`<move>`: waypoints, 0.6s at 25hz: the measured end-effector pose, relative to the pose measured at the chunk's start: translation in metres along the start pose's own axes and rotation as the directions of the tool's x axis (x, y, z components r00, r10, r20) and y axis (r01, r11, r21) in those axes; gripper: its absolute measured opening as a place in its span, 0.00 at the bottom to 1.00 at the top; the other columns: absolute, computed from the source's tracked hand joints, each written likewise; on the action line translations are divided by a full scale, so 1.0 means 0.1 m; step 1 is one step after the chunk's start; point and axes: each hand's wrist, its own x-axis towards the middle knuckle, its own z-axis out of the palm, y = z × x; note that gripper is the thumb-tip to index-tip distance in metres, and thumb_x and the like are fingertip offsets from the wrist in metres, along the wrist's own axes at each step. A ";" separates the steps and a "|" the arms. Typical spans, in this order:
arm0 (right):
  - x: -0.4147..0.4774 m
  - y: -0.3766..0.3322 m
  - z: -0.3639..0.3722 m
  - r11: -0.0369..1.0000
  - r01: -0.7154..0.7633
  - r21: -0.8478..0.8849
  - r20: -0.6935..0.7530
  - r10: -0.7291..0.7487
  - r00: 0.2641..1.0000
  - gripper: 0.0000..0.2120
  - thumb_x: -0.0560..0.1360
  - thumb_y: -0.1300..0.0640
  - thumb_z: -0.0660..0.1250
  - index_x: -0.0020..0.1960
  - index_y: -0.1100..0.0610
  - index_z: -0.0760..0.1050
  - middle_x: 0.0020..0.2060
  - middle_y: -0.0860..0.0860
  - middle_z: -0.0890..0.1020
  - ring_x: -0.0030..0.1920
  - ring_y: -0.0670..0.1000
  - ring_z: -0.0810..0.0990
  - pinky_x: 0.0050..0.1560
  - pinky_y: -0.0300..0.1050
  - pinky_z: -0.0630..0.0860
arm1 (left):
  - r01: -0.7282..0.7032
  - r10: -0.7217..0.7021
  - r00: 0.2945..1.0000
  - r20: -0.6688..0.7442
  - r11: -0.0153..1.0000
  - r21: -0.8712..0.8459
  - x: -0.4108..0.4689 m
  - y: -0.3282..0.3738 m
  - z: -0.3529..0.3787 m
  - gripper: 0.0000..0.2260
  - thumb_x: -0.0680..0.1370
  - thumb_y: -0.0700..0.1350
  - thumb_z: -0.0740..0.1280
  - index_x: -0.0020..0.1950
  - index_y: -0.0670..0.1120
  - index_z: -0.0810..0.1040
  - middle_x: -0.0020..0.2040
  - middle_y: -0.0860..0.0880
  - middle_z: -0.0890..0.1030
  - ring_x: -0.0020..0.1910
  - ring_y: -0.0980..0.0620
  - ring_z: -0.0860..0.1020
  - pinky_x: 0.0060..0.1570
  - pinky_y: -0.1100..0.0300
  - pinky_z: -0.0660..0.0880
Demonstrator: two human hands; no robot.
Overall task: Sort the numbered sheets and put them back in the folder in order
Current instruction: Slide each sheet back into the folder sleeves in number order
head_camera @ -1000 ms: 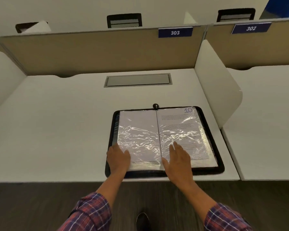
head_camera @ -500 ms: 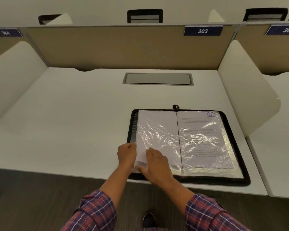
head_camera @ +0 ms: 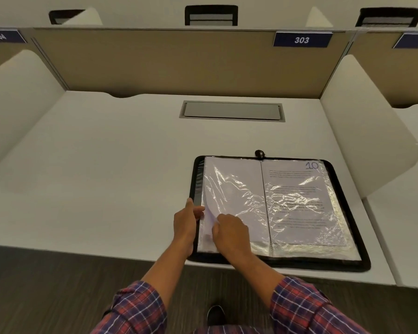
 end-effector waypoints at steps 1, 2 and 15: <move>0.02 0.05 -0.04 0.997 -0.021 0.073 -0.010 0.022 1.000 0.14 0.86 0.49 0.59 0.51 0.55 0.80 0.46 0.51 0.84 0.45 0.49 0.81 0.50 0.45 0.79 | -0.004 0.004 1.000 0.000 1.000 0.025 0.01 -0.01 0.00 0.23 0.87 0.57 0.55 0.52 0.47 0.86 0.49 0.49 0.86 0.50 0.50 0.82 0.47 0.57 0.74; 0.03 0.12 -0.11 0.984 -0.051 0.170 -0.020 0.056 0.998 0.14 0.86 0.51 0.59 0.47 0.54 0.79 0.42 0.50 0.82 0.41 0.48 0.79 0.45 0.43 0.77 | -0.005 0.005 1.000 -0.003 0.999 0.046 0.01 -0.03 -0.01 0.21 0.87 0.56 0.57 0.51 0.46 0.85 0.47 0.48 0.85 0.49 0.49 0.82 0.46 0.57 0.75; -0.26 1.94 -1.16 0.624 -0.360 0.694 -0.173 0.630 0.757 0.10 0.80 0.60 0.62 0.43 0.63 0.76 0.39 0.58 0.81 0.42 0.62 0.82 0.40 0.57 0.81 | -0.169 0.227 0.968 -0.108 0.906 0.388 -0.16 -0.04 0.20 0.10 0.80 0.44 0.72 0.60 0.43 0.83 0.51 0.45 0.85 0.52 0.45 0.82 0.55 0.53 0.80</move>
